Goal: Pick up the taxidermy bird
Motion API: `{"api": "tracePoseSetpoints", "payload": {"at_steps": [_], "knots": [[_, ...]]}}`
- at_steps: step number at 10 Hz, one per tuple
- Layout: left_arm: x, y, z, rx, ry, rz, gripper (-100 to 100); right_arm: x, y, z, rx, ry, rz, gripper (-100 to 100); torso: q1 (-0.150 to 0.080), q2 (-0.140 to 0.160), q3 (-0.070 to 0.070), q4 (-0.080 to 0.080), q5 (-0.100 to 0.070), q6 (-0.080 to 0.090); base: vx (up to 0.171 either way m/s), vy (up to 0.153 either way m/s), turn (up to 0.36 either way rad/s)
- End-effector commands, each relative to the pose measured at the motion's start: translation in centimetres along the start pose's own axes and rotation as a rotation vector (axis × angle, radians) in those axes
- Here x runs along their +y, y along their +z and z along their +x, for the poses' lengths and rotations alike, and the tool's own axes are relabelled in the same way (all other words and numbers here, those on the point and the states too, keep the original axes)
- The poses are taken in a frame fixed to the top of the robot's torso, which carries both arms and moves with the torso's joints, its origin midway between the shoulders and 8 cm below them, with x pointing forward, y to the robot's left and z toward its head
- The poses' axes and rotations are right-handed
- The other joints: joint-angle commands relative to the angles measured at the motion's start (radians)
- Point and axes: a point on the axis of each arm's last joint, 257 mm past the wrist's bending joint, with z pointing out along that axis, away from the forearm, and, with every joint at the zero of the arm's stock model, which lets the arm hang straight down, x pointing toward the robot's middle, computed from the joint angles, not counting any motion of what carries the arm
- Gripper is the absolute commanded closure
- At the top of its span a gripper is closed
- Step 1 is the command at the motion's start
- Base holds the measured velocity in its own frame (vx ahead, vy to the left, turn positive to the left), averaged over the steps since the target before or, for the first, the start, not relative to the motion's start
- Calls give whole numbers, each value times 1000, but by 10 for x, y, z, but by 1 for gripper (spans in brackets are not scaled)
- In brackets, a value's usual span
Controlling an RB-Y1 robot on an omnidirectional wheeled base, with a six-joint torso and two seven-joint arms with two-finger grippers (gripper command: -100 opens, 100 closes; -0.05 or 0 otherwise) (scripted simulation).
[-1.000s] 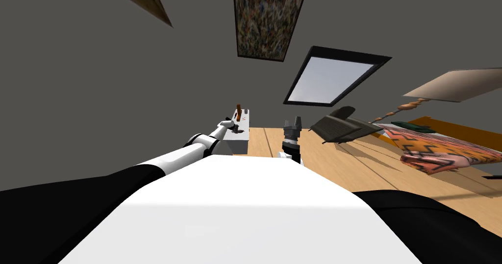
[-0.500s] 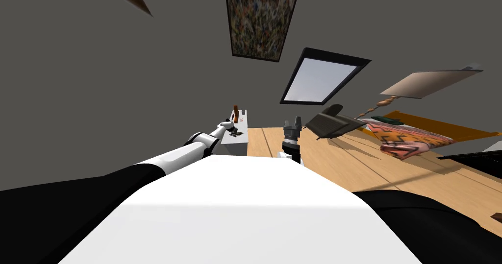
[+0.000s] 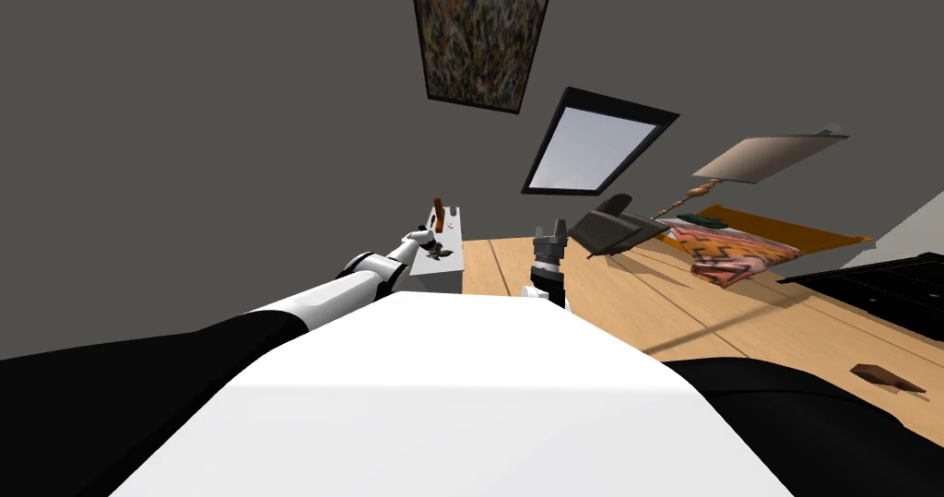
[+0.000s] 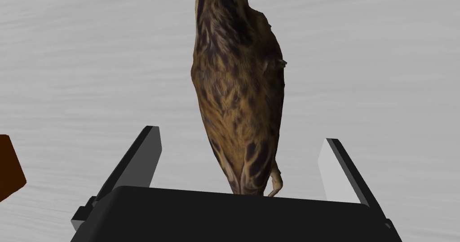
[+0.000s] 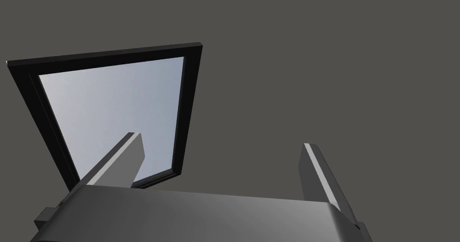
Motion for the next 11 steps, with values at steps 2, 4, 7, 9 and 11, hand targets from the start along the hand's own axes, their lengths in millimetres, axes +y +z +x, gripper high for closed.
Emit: {"api": "tracePoseSetpoints", "payload": {"at_steps": [2, 4, 7, 9, 11], "knots": [[0, 1, -10, 1, -11, -1, -100, 0, 0, 0, 0, 0, 0, 0, -1, 0, 0, 0, 0, 0, -3, -73, -16], [7, -1, -32, -2, -31, -1, -100, 0, 0, 0, 0, 0, 0, 0, 1, -1, 0, 0, 0, 0, 5, -53, -105], [20, -8, -75, -9, -68, 6, -100, 0, 0, 0, 0, 0, 0, 0, -2, 0, 0, 0, -1, 0, 1, -89, -128], [34, -17, -117, -19, -106, 19, -100, 0, 0, 0, 0, 0, 0, 0, 0, 0, 0, 0, 0, 0, 4, -92, -158], [41, -23, -138, -26, -119, 27, -100, 0, 0, 0, 0, 0, 0, 0, -1, 0, 0, 0, 0, 0, 9, -84, -96]]}}
